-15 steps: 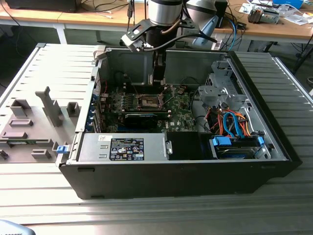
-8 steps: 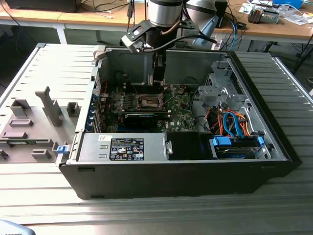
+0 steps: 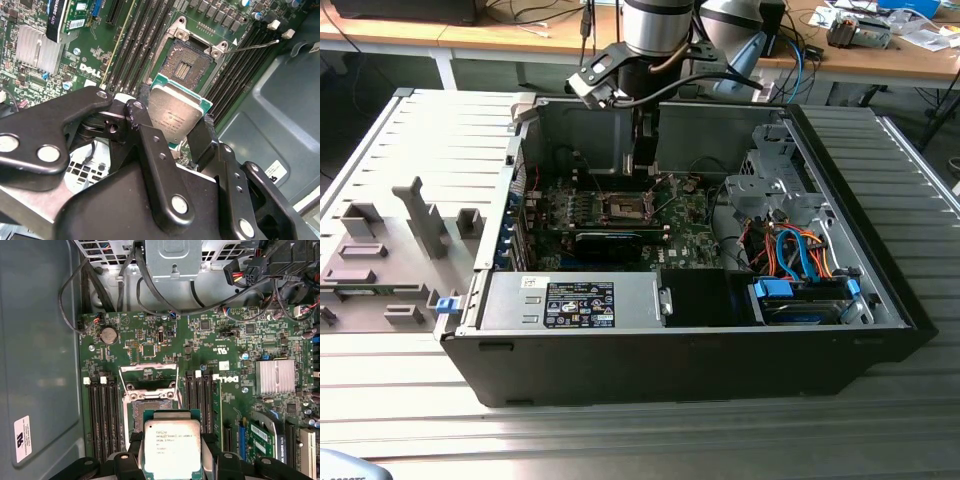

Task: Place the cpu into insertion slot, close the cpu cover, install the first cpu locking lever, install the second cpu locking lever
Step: 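Place the cpu into insertion slot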

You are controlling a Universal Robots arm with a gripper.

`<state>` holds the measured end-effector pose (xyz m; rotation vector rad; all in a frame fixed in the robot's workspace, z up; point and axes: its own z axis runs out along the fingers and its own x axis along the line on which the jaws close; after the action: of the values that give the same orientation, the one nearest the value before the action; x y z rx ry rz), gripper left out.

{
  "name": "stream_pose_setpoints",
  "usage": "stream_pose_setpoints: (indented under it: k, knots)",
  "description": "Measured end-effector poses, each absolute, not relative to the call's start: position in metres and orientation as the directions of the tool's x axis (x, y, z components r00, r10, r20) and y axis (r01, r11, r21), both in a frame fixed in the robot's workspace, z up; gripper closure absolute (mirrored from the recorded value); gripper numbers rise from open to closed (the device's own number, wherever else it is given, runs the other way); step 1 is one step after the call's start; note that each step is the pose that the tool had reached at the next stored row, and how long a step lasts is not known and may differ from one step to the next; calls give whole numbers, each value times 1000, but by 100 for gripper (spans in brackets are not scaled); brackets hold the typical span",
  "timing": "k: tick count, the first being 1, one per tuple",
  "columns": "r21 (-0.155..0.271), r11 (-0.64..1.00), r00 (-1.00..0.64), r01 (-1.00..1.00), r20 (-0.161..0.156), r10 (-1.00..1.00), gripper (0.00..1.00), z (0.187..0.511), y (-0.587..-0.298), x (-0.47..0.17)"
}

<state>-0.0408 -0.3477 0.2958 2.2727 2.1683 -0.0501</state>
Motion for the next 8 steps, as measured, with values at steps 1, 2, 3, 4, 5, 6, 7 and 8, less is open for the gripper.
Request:
stream_pose_setpoints:
  k: [1, 2, 3, 4, 5, 6, 7, 8]
  knots:
    - [-22, -47, 47, 999, -23, 999, 45, 296, -348, -41]
    - [-22, -47, 47, 999, -23, 999, 45, 295, -348, -41]
    - [-22, -47, 47, 999, -23, 999, 45, 295, -348, -41]
    - [-22, -47, 47, 999, -23, 999, 45, 295, -348, -41]
    - [-22, -47, 47, 999, -23, 999, 45, 295, -348, -41]
    - [-22, -47, 47, 999, -23, 999, 45, 295, -348, -41]
    - [-22, -47, 47, 999, -23, 999, 45, 294, -348, -41]
    - [-22, -47, 47, 999, -23, 999, 45, 294, -348, -41]
